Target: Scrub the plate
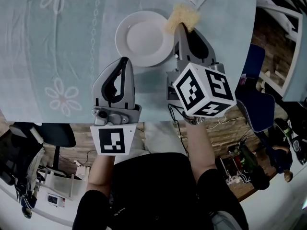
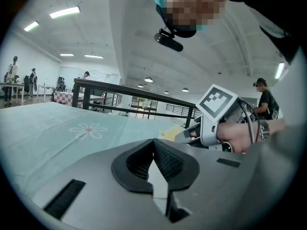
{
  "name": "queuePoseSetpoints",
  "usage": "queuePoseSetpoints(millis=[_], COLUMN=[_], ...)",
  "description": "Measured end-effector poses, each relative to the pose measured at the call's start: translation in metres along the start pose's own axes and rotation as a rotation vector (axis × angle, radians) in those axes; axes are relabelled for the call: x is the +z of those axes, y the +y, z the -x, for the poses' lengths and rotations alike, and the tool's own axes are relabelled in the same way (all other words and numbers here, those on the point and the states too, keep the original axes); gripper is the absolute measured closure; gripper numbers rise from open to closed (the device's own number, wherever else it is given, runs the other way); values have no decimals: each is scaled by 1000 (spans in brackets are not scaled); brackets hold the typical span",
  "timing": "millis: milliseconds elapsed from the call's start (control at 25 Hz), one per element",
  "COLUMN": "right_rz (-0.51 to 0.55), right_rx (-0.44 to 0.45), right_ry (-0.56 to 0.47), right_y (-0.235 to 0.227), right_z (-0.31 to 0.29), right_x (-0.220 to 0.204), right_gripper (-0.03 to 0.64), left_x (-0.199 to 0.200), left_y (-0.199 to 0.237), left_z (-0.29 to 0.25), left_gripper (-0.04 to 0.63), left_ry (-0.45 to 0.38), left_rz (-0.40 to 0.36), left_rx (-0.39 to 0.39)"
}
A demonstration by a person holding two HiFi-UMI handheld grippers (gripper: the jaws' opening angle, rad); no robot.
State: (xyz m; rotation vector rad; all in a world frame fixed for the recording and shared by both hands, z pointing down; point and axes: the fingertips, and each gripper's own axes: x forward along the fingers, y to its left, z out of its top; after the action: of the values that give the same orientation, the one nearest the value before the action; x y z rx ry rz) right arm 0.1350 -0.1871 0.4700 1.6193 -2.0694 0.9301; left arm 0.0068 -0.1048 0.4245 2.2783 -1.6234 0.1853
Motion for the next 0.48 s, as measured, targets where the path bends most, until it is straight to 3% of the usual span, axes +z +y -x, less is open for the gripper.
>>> queuePoseSetpoints(millis=[480], right_rz=[9], right_rx=[155], right_ry=[75], right_y=[68], right_z=[-11], right_x=[-20], right_gripper=[565], left_x=[1], left_y=[21], left_z=[13], left_gripper=[583], left_ry=[-4], left_rz=[12], left_rx=[68])
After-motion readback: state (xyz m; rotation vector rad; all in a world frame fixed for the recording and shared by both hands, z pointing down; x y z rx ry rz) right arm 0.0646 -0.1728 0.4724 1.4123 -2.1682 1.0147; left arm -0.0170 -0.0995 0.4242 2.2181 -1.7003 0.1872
